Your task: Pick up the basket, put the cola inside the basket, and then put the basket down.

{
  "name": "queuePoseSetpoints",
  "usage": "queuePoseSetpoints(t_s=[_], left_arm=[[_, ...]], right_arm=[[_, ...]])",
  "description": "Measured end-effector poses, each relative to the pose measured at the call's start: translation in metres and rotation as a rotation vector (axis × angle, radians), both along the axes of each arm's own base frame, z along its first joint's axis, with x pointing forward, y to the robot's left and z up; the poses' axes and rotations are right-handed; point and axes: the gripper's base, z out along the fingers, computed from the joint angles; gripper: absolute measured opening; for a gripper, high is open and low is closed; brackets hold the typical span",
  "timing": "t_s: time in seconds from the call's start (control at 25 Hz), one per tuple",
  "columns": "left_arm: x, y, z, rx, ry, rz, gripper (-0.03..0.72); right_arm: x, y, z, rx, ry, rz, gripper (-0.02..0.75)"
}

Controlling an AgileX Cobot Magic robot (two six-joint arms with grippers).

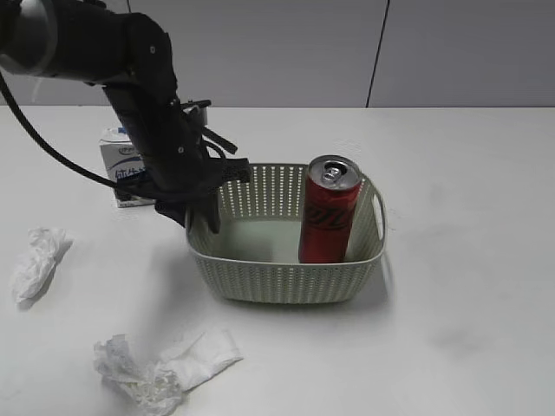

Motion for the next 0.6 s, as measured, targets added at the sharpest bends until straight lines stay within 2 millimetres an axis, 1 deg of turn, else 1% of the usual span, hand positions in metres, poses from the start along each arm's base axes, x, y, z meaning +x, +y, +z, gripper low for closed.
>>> queuePoseSetpoints(t_s=[0.04, 0.12, 0.2, 0.24, 0.28, 0.44, 0.52, 0.6], left_arm=[[0.0, 0.0, 0.0, -0.005, -0.001, 0.003, 0.241], [0.0, -0.001, 0.0, -0.009, 0.005, 0.006, 0.441], [-0.002, -0.001, 0.0, -0.008, 0.02, 0.004, 0.585], [-0.002, 0.0, 0.0, -0.004, 0.029, 0.002, 0.617], [-0.003, 0.0, 0.0, 0.0, 0.038, -0.006, 0.631], [-0.008, 0.002, 0.002, 0.015, 0.069, -0.048, 0.652], [-0.009, 0.004, 0.009, 0.024, 0.066, -0.065, 0.655], [-0.01, 0.008, 0.021, 0.024, 0.042, -0.077, 0.654]], right_arm=[[0.0, 0.0, 0.0, 0.0, 0.0, 0.0, 0.584], [0.0, 0.0, 0.0, 0.0, 0.0, 0.0, 0.584], [0.0, 0.0, 0.0, 0.0, 0.0, 0.0, 0.584], [0.0, 0.0, 0.0, 0.0, 0.0, 0.0, 0.584], [0.0, 0.0, 0.0, 0.001, 0.0, -0.001, 0.584], [0.0, 0.0, 0.0, 0.001, 0.0, -0.001, 0.584], [0.0, 0.0, 0.0, 0.001, 0.0, -0.001, 0.584], [0.0, 0.0, 0.0, 0.001, 0.0, -0.001, 0.584]])
